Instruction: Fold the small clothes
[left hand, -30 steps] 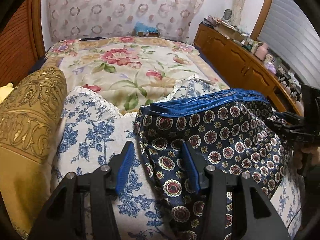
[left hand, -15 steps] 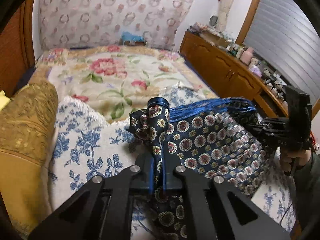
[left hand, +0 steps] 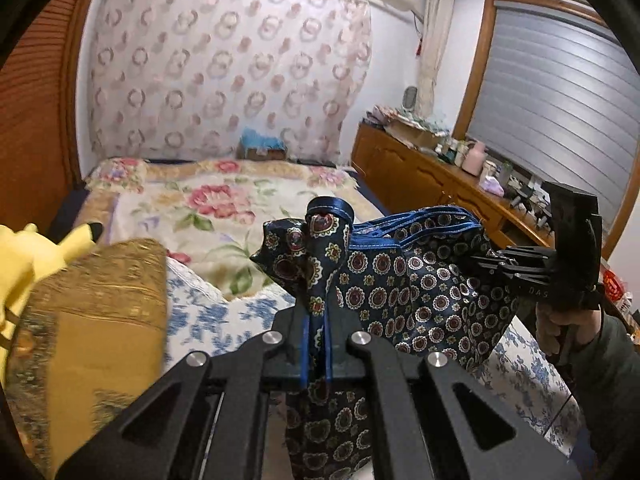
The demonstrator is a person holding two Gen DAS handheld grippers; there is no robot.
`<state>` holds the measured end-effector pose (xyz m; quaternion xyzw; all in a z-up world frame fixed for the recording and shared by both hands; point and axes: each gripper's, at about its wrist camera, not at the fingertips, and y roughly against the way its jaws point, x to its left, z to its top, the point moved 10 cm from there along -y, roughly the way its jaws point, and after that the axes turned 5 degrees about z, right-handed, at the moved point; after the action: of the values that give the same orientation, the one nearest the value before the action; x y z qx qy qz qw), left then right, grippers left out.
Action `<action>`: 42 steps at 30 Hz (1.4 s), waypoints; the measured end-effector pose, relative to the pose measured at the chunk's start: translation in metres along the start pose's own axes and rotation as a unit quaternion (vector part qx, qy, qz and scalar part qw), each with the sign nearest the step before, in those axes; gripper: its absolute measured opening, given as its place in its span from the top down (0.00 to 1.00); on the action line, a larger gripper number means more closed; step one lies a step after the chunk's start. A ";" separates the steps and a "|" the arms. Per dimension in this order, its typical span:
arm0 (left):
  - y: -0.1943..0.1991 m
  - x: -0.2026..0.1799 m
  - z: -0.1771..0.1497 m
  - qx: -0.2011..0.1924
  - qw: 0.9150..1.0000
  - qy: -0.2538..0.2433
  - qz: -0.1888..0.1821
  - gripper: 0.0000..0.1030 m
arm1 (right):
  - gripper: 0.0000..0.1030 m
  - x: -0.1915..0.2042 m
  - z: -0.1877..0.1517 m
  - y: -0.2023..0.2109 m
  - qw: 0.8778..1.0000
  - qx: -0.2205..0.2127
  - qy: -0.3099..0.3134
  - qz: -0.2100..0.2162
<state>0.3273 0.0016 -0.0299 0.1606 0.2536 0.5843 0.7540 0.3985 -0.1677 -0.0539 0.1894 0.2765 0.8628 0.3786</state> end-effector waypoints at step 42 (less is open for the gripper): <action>0.119 0.208 -0.123 -0.032 0.967 0.138 0.212 0.98 | 0.91 0.304 0.154 -0.225 0.940 0.055 0.319 0.110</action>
<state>0.2009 0.2264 -0.1070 0.1047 0.2962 0.7553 0.5752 0.4099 0.2405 -0.0384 -0.0454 0.4071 0.8977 0.1623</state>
